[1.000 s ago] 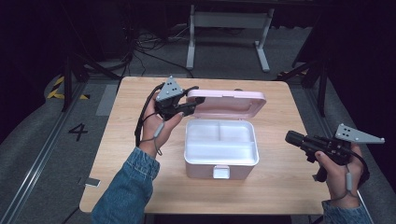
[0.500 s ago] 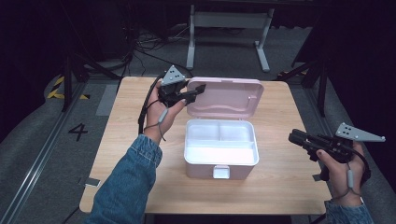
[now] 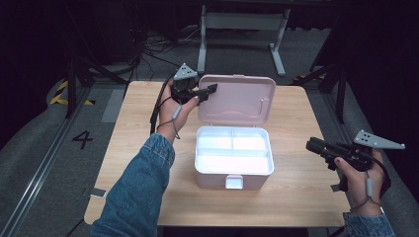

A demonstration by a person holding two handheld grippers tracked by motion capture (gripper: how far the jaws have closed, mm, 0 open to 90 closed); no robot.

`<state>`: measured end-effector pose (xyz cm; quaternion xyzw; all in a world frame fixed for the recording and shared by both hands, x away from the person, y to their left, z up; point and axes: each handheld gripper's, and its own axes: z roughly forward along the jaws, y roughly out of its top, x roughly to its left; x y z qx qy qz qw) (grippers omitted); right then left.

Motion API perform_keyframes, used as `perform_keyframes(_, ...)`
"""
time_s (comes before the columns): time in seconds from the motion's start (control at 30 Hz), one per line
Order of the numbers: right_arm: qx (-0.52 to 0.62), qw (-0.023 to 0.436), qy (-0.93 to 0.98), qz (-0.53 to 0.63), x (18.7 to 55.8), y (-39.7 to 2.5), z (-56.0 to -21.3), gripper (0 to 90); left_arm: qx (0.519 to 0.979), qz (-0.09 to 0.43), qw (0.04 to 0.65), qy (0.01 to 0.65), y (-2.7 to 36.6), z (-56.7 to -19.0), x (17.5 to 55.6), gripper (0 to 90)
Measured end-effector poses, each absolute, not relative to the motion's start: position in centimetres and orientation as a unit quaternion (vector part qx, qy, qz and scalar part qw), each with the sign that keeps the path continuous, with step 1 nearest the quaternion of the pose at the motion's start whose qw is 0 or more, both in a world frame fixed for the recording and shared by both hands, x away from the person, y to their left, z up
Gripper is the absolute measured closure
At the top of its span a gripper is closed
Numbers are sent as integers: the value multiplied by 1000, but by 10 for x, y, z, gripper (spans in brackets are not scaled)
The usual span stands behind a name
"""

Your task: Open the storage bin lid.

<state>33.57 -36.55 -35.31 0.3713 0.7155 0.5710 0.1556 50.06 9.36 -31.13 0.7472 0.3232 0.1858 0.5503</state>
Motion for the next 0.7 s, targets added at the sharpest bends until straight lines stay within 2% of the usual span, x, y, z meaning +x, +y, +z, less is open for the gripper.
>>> perform_keyframes(0.27, 373, 153, 715, 571, 336, -366, -354, 712, 748, 197, 540, 331, 91, -318, 510, 522)
perform_keyframes(0.7, 377, 150, 710, 576, 335, -367, -355, 688, 752, 184, 523, 355, 93, -337, 533, 518)
